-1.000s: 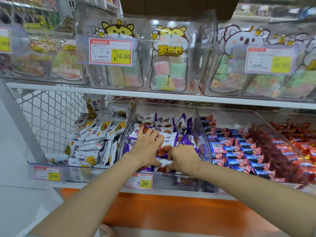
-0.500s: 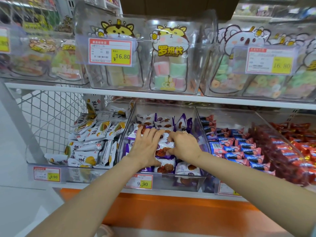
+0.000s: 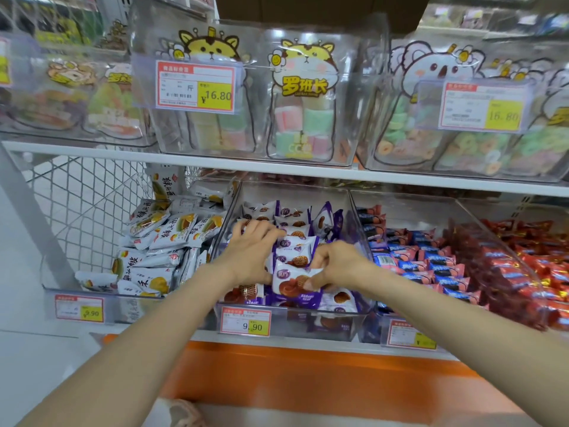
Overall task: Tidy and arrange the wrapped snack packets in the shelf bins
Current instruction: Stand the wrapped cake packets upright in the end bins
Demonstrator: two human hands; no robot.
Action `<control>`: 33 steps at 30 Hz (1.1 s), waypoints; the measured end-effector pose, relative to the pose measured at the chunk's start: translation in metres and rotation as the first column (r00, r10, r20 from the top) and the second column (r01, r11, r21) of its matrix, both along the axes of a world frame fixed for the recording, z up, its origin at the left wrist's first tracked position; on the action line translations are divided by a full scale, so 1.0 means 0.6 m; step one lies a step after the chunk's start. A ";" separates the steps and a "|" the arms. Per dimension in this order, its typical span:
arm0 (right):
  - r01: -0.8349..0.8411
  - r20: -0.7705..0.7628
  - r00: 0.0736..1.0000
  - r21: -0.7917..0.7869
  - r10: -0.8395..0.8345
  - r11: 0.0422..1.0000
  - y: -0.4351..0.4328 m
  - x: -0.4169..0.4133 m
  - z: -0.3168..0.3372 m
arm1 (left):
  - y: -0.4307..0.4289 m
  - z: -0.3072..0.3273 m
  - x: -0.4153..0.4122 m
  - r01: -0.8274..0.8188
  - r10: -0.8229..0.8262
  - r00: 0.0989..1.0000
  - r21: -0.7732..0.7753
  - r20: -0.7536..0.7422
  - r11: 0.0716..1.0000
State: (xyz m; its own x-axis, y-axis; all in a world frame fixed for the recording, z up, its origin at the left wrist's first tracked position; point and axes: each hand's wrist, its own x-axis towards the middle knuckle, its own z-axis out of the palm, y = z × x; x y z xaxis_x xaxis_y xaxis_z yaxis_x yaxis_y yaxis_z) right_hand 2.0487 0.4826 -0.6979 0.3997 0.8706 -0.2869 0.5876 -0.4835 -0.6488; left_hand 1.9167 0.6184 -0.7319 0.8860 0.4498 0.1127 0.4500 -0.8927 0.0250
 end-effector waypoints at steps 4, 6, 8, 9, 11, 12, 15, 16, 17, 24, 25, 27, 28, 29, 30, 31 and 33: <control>-0.122 0.126 0.985 -0.007 0.122 0.992 0.010 -0.009 -0.034 | 0.009 0.007 -0.009 0.052 -0.044 0.995 -0.087 0.088 0.995; -0.182 0.178 0.966 -0.041 0.187 0.982 0.011 -0.001 -0.043 | 0.011 0.004 -0.010 0.088 -0.073 0.988 -0.110 0.138 0.990; -0.251 0.248 0.932 -0.086 0.265 0.964 0.011 0.006 -0.051 | 0.012 0.005 -0.011 0.126 -0.105 0.983 -0.141 0.148 0.982; -0.285 0.283 0.909 -0.113 0.306 0.952 0.011 0.006 -0.056 | 0.010 0.006 -0.011 0.147 -0.123 0.982 -0.175 0.141 0.974; -0.327 0.313 0.879 -0.154 0.360 0.932 0.015 0.004 -0.061 | 0.003 0.009 -0.010 0.184 -0.165 0.982 -0.245 0.096 0.952; -0.331 0.293 0.883 -0.165 0.367 0.929 0.017 0.004 -0.058 | -0.001 0.009 -0.010 0.195 -0.187 0.981 -0.260 0.056 0.946; -0.314 0.131 0.934 -0.143 0.333 0.939 0.022 0.007 -0.043 | -0.009 0.007 -0.007 0.207 -0.231 0.970 -0.239 -0.077 0.949; -0.319 0.105 0.938 -0.120 0.331 0.940 0.022 0.008 -0.040 | -0.011 0.005 -0.006 0.207 -0.237 0.965 -0.228 -0.112 0.951; -0.330 0.117 0.933 -0.107 0.341 0.938 0.020 0.008 -0.041 | -0.012 0.004 -0.005 0.208 -0.241 0.960 -0.211 -0.143 0.955; -0.328 0.349 0.877 -0.069 0.331 0.942 0.025 0.003 -0.055 | -0.016 0.013 -0.004 0.181 -0.203 0.974 -0.188 -0.105 0.965; -0.291 0.409 0.876 0.021 0.257 0.957 0.029 0.008 -0.048 | -0.010 0.021 -0.007 0.144 -0.150 0.988 -0.169 -0.024 0.975; -0.232 0.531 0.843 0.207 0.090 0.950 0.037 0.018 -0.035 | 0.006 0.037 -0.015 0.023 -0.014 0.991 -0.061 0.135 0.998; -0.235 0.577 0.815 0.230 0.062 0.944 0.041 0.021 -0.033 | 0.013 0.041 -0.020 -0.051 0.052 0.984 -0.011 0.171 0.999; -0.252 0.619 0.781 0.194 0.081 0.948 0.046 0.024 -0.035 | 0.020 0.042 -0.024 -0.120 0.114 0.980 0.025 0.162 0.992; -0.270 0.657 0.743 0.123 0.126 0.955 0.052 0.026 -0.038 | 0.025 0.041 -0.026 -0.176 0.169 0.979 0.053 0.115 0.983; -0.280 0.682 0.711 0.054 0.169 0.959 0.058 0.027 -0.045 | 0.027 0.039 -0.028 -0.212 0.207 0.977 0.088 0.055 0.973; -0.273 0.672 0.716 0.020 0.189 0.962 0.067 0.028 -0.056 | 0.031 0.030 -0.029 -0.227 0.233 0.972 0.178 -0.011 0.957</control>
